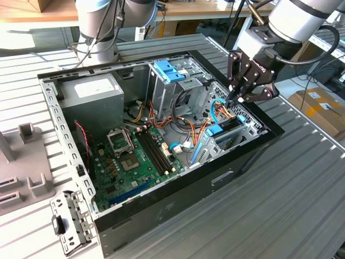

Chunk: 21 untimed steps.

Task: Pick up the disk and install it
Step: 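Insert the second disk wire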

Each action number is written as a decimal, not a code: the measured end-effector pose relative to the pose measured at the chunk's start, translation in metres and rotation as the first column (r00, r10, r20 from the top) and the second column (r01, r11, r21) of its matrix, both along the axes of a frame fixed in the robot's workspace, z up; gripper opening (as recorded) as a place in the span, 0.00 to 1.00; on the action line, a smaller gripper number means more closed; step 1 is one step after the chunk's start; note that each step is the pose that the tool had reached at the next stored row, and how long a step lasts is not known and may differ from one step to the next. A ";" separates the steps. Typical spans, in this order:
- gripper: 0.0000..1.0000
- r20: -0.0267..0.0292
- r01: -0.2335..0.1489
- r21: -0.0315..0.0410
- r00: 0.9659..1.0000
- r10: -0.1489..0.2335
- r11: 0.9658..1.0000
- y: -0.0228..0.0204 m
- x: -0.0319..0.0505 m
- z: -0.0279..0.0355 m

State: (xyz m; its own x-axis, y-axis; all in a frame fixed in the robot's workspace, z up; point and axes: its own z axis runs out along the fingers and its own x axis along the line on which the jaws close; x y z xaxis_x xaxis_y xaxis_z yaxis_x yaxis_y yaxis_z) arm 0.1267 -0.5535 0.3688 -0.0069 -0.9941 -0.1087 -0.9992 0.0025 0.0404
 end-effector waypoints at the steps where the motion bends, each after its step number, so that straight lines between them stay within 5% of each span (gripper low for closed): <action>1: 0.16 0.000 0.000 0.000 1.000 0.000 1.000 0.0000 0.0000 0.0000; 13: 0.16 0.000 0.000 0.000 1.000 0.000 1.000 0.0000 -0.0003 -0.0002; 16: 0.29 0.000 0.000 0.000 1.000 0.000 1.000 0.0000 -0.0004 -0.0002; 21: 0.29 0.000 0.000 -0.002 1.000 0.000 1.000 0.0000 -0.0075 -0.0063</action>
